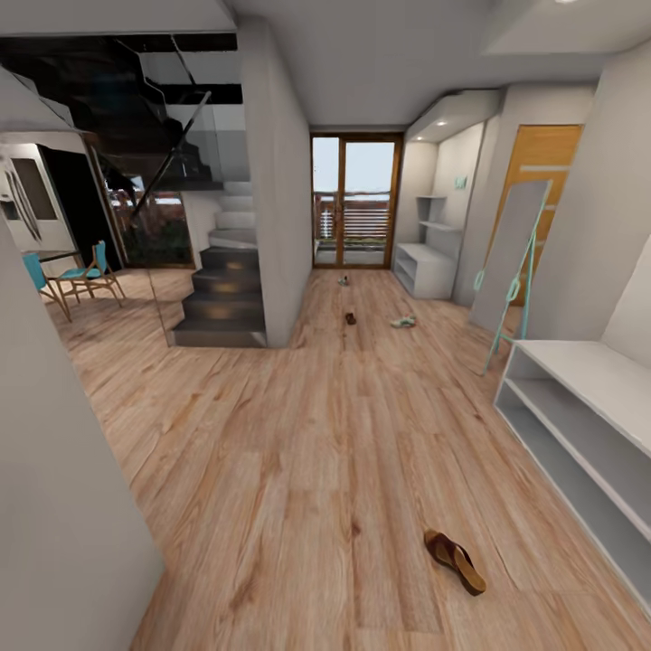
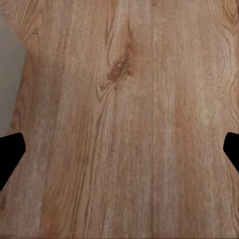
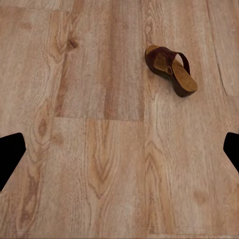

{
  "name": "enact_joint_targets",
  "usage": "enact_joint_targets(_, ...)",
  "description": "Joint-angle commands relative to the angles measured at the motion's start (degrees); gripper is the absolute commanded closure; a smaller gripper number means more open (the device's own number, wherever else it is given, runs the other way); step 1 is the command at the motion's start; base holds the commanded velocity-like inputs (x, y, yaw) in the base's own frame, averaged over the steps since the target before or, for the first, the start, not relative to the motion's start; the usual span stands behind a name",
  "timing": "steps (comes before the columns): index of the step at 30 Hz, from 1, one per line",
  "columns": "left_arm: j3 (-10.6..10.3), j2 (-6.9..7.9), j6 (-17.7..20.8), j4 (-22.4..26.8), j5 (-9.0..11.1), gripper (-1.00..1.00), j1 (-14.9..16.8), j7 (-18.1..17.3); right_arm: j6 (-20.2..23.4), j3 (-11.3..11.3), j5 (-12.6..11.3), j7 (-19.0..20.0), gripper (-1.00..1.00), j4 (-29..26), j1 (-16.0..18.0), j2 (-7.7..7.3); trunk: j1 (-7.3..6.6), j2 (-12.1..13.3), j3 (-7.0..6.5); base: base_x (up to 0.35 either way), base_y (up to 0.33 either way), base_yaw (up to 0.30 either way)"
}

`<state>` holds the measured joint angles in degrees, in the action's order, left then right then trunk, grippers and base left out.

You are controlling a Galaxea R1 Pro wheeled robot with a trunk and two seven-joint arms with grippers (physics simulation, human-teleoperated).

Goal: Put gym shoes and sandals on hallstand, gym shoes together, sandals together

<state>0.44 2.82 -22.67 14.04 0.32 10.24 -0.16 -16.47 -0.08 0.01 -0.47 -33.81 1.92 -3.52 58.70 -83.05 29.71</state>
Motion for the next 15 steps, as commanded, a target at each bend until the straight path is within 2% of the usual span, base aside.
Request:
enact_joint_targets(1,0.0,-0.01,-0.2,-0.1,0.0,-1.0,0.0,0.0,-0.2,-0.1,0.0,-0.1,-1.0,0.0,0.0,0.0,0.03,0.0,0.09,0.288,0.226,0.077)
enact_joint_targets(7,0.0,-0.01,-0.2,-0.1,-0.1,-1.0,0.0,0.0,-0.2,-0.1,0.0,-0.1,-1.0,0.0,0.0,0.0,0.03,0.0,0.15,0.293,0.201,0.032)
enact_joint_targets(15,0.0,-0.01,-0.2,-0.1,-0.1,-1.0,0.0,0.0,-0.1,-0.1,0.0,-0.1,-1.0,0.1,0.0,0.0,0.03,0.0,0.17,0.324,0.06,0.007)
